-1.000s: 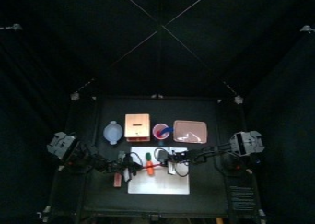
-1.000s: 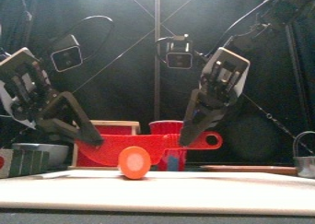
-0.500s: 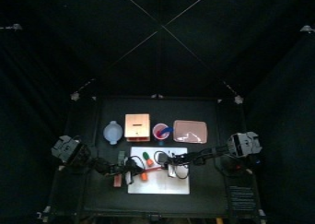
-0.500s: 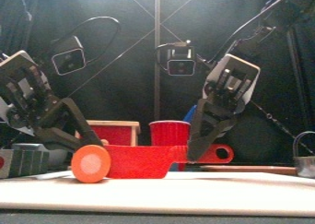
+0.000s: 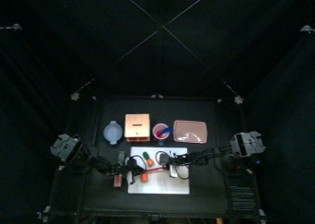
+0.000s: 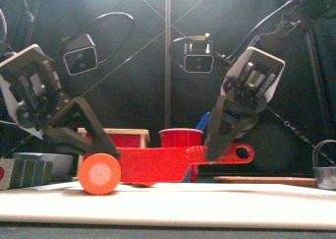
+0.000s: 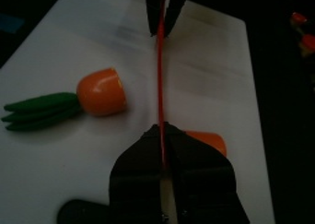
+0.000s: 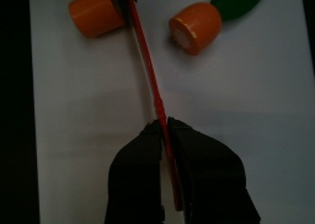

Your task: Cut carrot

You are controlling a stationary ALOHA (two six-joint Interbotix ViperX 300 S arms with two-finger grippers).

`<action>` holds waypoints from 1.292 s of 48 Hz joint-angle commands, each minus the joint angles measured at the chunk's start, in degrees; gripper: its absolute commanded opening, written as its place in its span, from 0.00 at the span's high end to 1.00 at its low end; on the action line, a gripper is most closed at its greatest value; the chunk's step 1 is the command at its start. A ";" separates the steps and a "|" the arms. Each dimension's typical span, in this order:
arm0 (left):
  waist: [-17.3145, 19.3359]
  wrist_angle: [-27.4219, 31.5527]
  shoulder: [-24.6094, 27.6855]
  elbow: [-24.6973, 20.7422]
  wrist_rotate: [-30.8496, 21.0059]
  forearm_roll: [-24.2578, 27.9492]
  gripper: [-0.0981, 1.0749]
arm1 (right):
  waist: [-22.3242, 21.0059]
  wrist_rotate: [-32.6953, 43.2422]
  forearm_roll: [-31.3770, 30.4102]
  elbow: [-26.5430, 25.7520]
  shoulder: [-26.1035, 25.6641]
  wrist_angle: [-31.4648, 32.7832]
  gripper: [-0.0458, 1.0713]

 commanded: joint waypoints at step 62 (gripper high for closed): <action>11.43 -1.41 -19.42 4.48 -0.09 16.61 0.31 | -7.29 0.26 0.53 3.60 -26.54 20.92 0.68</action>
